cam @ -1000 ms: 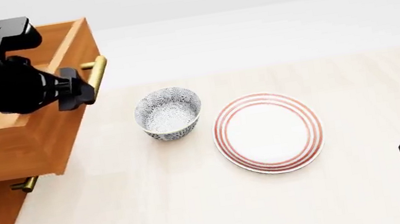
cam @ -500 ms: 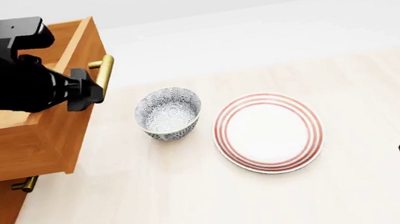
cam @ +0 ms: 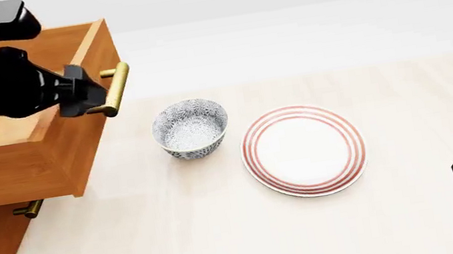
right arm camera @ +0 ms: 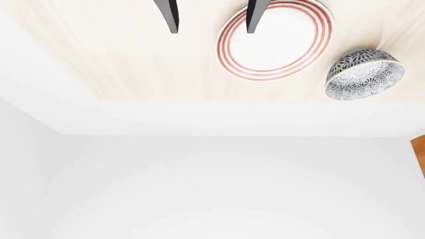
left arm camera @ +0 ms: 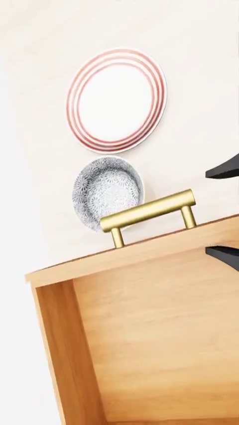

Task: Open the top drawer of the cabinet.

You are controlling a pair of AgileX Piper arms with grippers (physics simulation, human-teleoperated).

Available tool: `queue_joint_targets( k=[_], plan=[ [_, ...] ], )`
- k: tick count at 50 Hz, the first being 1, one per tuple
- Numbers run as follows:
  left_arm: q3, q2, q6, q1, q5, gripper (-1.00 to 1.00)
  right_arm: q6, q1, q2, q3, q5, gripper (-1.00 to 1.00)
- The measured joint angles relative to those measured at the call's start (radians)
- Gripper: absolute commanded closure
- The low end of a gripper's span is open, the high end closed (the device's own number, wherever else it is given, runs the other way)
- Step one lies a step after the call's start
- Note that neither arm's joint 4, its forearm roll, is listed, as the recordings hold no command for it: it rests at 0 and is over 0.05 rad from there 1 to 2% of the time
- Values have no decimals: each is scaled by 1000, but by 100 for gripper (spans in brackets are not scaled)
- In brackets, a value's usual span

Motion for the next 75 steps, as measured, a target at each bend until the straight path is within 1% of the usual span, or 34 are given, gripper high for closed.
queue_joint_targets(
  k=[29, 41, 47, 67, 75],
  plan=[
    [-83, -48, 54, 30, 86, -100, 0, 0, 0, 0, 0, -100],
    [-111, -75, 69, 36, 102, -100, 0, 0, 0, 0, 0, -100],
    [-100, -97, 65, 40, 91, -100, 0, 0, 0, 0, 0, -100],
    [-19, -190, 44, 63, 20, -100, 0, 0, 0, 0, 0, -100],
    [-4, -226, 46, 73, 2, -100, 0, 0, 0, 0, 0, -100]
  ],
)
